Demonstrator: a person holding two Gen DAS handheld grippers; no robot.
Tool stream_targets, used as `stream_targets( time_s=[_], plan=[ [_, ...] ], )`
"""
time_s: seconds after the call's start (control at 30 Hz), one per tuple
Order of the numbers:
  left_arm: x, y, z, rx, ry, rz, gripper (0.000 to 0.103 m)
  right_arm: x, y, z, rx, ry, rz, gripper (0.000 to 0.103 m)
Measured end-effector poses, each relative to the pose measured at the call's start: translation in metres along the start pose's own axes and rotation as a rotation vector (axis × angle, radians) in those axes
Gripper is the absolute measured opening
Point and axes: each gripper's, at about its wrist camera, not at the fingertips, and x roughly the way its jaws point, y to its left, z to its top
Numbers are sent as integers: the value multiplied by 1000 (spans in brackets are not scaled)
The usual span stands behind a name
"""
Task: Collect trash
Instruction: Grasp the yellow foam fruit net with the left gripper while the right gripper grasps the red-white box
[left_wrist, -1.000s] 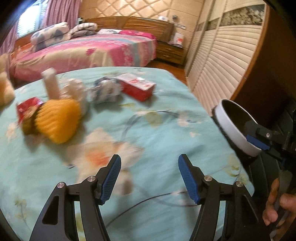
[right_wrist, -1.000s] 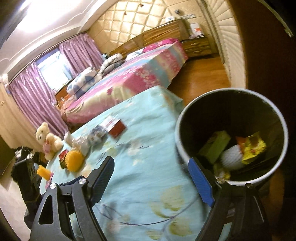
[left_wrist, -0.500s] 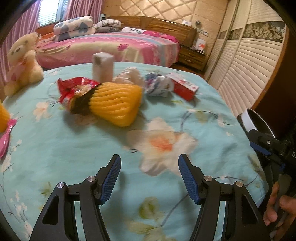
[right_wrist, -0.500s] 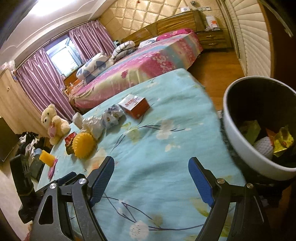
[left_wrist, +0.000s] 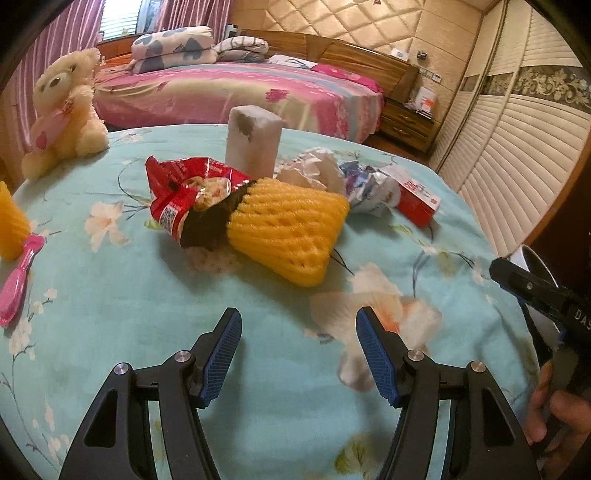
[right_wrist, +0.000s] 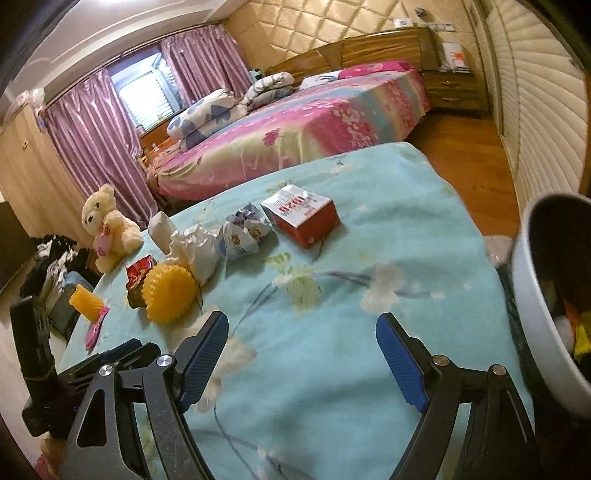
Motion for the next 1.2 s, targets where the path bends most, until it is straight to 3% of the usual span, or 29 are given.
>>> stream_targets(
  time_s=[0.27,0.8,0.87,0.9,0.93,0.97,1.03,1.2],
  plan=[
    [24,4,22,-21,-1,38,64,43,-3,30,-73,44,-10,84],
    [47,6,34,-26,16,24,61,105,0,69,-178,111,-66,83],
    [48,8,35,-29,14,13,48,112,-2,70,-172,130,-83,82],
    [48,9,34,-31,14,6,44,113,-3,71,-168,132,-85,77],
    [48,9,34,-34,13,-3,30,113,-4,72,-168,130,-90,65],
    [48,9,33,-34,14,-13,24,111,-3,70,-174,127,-101,63],
    [45,8,31,-22,5,-16,19,107,-2,68,-176,120,-102,58],
    [31,0,21,9,-20,-30,15,76,-7,56,-147,64,-95,58]
  ],
)
